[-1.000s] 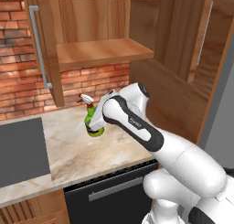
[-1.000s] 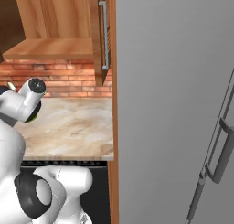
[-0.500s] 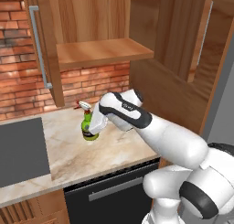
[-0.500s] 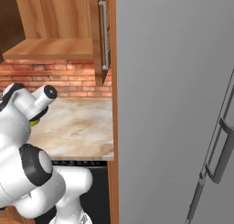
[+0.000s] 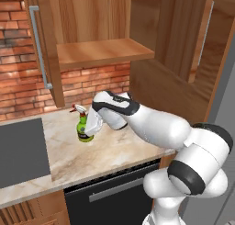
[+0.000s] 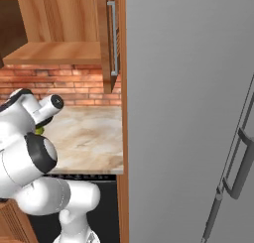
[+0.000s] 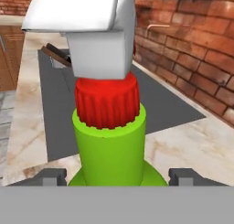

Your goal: Move the cutting board and knife to the sink. Then move spray from the cabinet to the counter.

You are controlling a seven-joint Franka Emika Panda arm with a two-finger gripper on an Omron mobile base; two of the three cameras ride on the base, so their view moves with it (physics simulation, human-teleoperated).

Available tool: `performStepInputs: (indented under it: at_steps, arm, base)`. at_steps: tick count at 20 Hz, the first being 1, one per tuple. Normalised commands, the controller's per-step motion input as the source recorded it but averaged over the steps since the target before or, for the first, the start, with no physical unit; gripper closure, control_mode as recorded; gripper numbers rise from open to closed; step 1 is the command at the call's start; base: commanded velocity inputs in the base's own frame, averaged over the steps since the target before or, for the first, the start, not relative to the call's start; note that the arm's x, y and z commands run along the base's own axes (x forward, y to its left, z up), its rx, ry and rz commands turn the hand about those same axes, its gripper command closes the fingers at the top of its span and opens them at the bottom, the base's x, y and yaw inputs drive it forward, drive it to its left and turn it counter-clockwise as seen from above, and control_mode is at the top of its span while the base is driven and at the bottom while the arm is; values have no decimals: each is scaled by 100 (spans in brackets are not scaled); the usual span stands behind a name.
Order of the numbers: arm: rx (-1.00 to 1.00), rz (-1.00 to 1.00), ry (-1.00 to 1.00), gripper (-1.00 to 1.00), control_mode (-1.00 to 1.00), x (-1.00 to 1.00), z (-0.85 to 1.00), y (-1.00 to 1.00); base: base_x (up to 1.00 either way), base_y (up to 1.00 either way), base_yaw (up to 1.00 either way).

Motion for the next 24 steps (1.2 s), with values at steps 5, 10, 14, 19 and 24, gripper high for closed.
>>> performStepInputs:
  at_steps: [5,10,14,19,24]
  arm:
    - [0,0,2,100,-100,33,-24,39]
    - [0,0,0,100,-100,33,-30,34]
    - [0,0,0,100,-100,31,-33,29]
    - [0,0,0,100,-100,26,-34,13]
    - [2,0,0,100,-100,23,-23,1]
  base:
    - [0,0,0]
    - [0,0,0]
    - [0,0,0]
    - [0,0,0]
    - [0,0,0]
